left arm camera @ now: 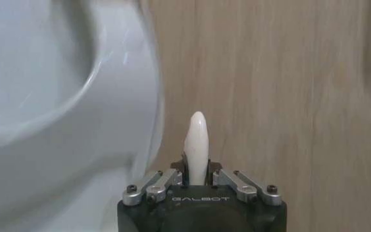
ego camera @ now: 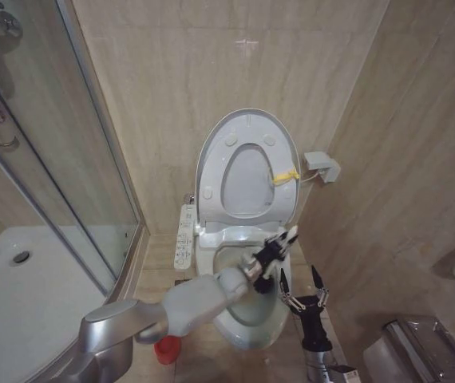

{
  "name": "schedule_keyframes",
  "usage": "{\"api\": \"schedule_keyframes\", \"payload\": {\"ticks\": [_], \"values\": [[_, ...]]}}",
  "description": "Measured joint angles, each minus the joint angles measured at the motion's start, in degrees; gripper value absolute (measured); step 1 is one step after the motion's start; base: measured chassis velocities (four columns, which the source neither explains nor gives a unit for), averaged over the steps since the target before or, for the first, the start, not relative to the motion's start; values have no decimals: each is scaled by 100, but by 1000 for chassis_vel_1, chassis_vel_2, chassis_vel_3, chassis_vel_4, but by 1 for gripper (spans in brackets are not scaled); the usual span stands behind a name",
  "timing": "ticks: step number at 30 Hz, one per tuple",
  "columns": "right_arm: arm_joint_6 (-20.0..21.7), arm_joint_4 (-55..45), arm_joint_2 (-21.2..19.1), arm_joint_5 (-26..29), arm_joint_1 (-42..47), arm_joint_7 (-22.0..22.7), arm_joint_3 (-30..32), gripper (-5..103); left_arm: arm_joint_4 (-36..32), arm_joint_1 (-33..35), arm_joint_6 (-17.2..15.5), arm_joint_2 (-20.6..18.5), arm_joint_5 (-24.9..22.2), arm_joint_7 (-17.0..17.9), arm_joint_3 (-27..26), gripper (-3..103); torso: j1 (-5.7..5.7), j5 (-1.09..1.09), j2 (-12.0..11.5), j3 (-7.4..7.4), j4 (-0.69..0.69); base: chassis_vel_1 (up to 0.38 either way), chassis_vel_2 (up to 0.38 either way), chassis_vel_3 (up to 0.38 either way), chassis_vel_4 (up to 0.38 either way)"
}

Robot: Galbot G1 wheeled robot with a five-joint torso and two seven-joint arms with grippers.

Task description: Open the toilet lid, clean the toilet bowl with a toilet brush, close the toilet lid, and flush.

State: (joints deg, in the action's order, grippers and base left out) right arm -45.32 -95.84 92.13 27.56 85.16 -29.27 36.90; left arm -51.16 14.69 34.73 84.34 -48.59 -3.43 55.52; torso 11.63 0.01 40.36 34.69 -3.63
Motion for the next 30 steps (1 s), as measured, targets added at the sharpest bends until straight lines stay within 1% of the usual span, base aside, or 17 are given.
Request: {"api": "schedule_keyframes", "payload": {"ticks": [3,5,6,7,9,11,12,14,15,17,20,21,23,26,28,29,30], "values": [[2,19,1,0,-20,-1,-1,100,52,48,14,-120,13,-43,56,21,0,0,0,0,4,0,0,0,0],[3,59,2,-2,-39,0,6,100,-58,8,14,-90,19,-46,-79,21,0,-1,-1,0,1,0,0,0,0],[3,81,2,-2,-49,-1,7,100,-202,-49,4,-43,7,-18,-168,21,0,-2,0,0,-5,0,0,0,0],[3,81,2,-2,-49,-1,7,100,-202,-49,4,-43,7,-18,-168,21,0,-2,0,0,-5,0,0,0,0],[2,99,1,-2,-55,-1,6,100,-395,-112,-16,-23,-17,13,-226,21,-1,-4,1,-2,-12,0,0,0,0],[0,102,1,-3,-54,-3,2,100,-388,-112,-27,-78,-16,12,-192,21,0,-4,0,-1,-11,0,0,0,0],[-1,103,0,-2,-51,-4,-4,100,-297,-86,-21,-177,-5,-2,-126,21,0,-2,0,-1,-9,0,0,0,0],[-1,87,-1,-1,-45,-6,-18,100,-125,3,3,-375,25,-52,26,21,0,-1,0,-1,0,0,0,0,0],[-2,82,0,-3,-43,-7,-21,100,-83,34,6,-473,31,-68,115,21,0,-1,0,0,3,0,0,0,0],[-2,80,0,-7,-41,-8,-22,100,-86,39,13,-514,31,-71,170,21,0,-1,0,-1,5,0,0,0,0],[-2,75,2,-6,-38,-8,-20,100,-186,-7,2,-428,25,-53,161,21,0,0,0,0,3,0,0,0,0],[-2,74,2,-4,-38,-8,-19,100,-263,-47,-8,-315,12,-29,108,21,0,0,-1,1,0,0,0,0,0],[-2,63,1,0,-34,-8,-9,100,-425,-150,-11,8,-24,28,-65,21,0,-3,0,-1,-10,0,0,0,0],[-2,49,1,2,-24,-7,-5,100,-455,-174,-15,128,-30,44,-102,21,0,-2,0,-1,-12,-18,-7,-6,-8],[-2,35,0,4,-16,-7,-5,100,-386,-161,-11,96,-23,46,-40,21,0,-2,0,-1,-11,-55,-25,4,-19],[-2,8,-1,9,1,-6,-7,100,-274,-112,12,2,8,41,47,21,0,-1,0,-1,-7,0,0,0,0],[-2,-9,-2,16,19,-6,-11,100,-175,-48,27,-119,30,37,135,21,0,1,-1,0,1,0,0,0,0]]}}
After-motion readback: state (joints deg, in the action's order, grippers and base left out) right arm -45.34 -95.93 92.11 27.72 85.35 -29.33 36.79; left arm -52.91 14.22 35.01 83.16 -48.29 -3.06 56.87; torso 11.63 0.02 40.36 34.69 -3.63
